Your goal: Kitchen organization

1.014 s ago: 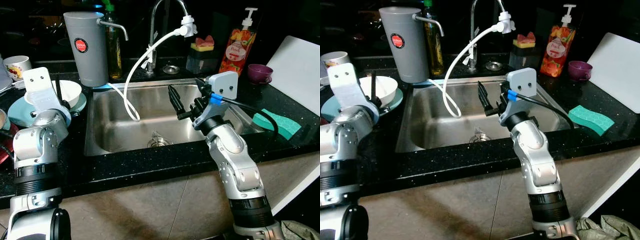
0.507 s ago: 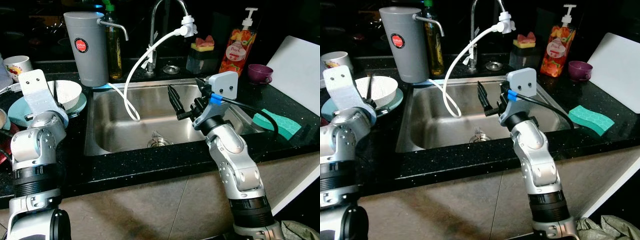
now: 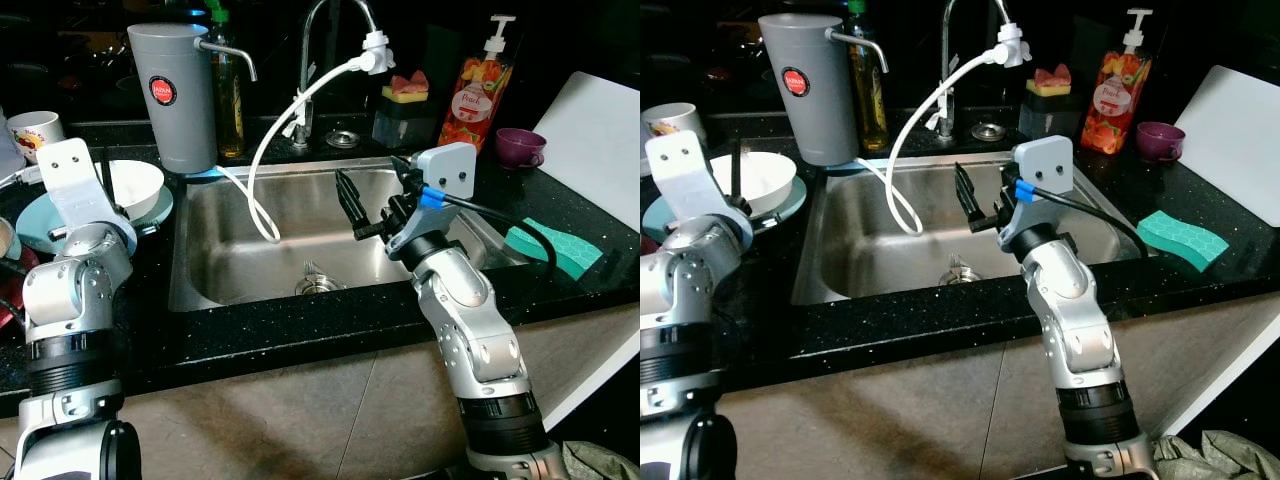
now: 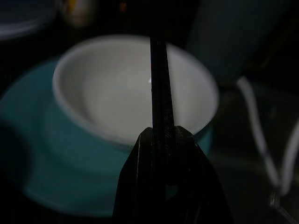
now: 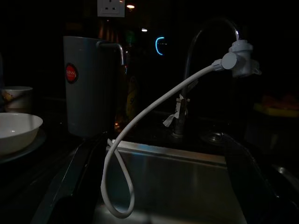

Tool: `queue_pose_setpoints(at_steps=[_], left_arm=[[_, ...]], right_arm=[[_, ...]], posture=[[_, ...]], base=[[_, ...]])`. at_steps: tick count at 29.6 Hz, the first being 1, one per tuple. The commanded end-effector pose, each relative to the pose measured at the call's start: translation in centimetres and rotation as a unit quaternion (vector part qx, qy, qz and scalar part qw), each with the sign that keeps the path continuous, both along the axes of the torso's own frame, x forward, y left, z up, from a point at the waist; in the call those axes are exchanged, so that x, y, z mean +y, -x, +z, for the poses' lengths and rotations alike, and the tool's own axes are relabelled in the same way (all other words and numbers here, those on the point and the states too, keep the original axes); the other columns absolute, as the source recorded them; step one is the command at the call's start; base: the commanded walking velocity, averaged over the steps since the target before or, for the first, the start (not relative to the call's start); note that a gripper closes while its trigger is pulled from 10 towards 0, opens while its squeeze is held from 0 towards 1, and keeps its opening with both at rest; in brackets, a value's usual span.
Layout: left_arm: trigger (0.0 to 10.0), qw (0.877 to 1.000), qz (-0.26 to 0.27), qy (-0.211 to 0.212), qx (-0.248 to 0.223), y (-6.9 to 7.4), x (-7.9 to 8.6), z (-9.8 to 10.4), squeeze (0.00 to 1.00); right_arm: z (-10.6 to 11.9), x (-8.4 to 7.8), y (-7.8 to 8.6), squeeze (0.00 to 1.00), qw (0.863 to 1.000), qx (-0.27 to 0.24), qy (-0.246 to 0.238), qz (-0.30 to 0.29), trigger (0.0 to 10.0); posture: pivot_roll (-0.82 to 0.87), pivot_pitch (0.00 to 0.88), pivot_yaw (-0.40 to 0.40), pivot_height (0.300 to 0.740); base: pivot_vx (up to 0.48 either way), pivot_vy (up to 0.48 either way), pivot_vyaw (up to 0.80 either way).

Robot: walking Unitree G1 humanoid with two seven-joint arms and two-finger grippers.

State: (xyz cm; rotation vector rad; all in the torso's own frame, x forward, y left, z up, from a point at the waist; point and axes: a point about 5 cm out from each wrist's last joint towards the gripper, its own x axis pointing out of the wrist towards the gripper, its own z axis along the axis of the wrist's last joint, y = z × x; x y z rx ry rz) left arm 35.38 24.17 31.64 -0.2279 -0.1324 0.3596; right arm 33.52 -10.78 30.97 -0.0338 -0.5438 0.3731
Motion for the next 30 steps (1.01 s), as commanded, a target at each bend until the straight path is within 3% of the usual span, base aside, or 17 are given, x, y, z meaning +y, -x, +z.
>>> queue_pose_setpoints(at_steps=[1,5,12,16,19,23,26,27,29,30], left_arm=[[10.0,0.999,-0.011,-0.018,-0.03,0.3,-0.5,1.0,0.0],[10.0,0.996,-0.048,-0.043,-0.06,0.5,-1.5,2.0,0.0],[10.0,0.99,-0.101,-0.072,-0.068,0.7,-2.8,2.0,0.0],[10.0,0.981,-0.153,-0.096,-0.064,1.0,-3.9,1.4,0.0],[10.0,0.968,-0.221,-0.111,-0.035,1.7,-5.9,-0.9,0.0],[10.0,0.965,-0.235,-0.112,-0.029,1.9,-6.4,-1.4,0.0],[10.0,0.929,-0.348,-0.121,-0.031,3.1,-8.6,-2.6,0.0],[10.0,0.929,-0.348,-0.121,-0.031,3.1,-8.6,-2.6,0.0],[10.0,0.905,-0.405,-0.127,-0.04,4.0,-9.4,-2.8,0.0],[10.0,0.905,-0.405,-0.127,-0.04,4.0,-9.4,-2.8,0.0]], right_arm=[[0.0,-0.2,0.0,0.0,1.0,0.0,-0.007,-0.001,10.0],[0.1,-0.2,0.1,0.0,1.0,-0.001,-0.008,-0.001,10.0],[0.3,-0.3,0.1,0.0,1.0,0.0,-0.015,0.003,10.0],[0.5,-0.5,0.1,0.0,0.999,0.008,-0.039,0.019,10.0],[0.5,-0.1,0.6,0.0,0.993,0.035,-0.061,0.093,10.0],[0.5,0.1,0.7,0.0,0.991,0.042,-0.06,0.11,10.0],[-0.4,0.6,0.8,0.0,0.979,0.091,-0.08,0.162,10.0],[-0.4,0.6,0.8,0.0,0.979,0.091,-0.08,0.162,10.0],[-0.7,0.8,0.9,0.0,0.974,0.106,-0.09,0.181,10.0],[-0.7,0.8,0.9,0.0,0.974,0.106,-0.09,0.181,10.0]], posture=[[0.06,0.175,-0.053,0.74],[0.06,0.175,-0.053,0.74],[0.06,0.175,-0.053,0.74],[0.06,0.175,-0.053,0.74],[0.06,0.172,-0.049,0.74],[0.06,0.172,-0.049,0.74],[0.06,0.168,-0.053,0.74],[0.06,0.168,-0.053,0.74],[0.06,0.168,-0.053,0.74],[0.06,0.168,-0.053,0.74]], base=[[0.0,0.0,0.0],[0.0,0.0,0.0],[0.0,0.0,0.0],[0.0,0.0,0.0],[0.0,0.0,0.0],[0.0,0.0,0.0],[0.0,0.0,0.0],[0.0,0.0,0.0],[0.0,0.0,0.0],[0.0,0.0,0.0]])
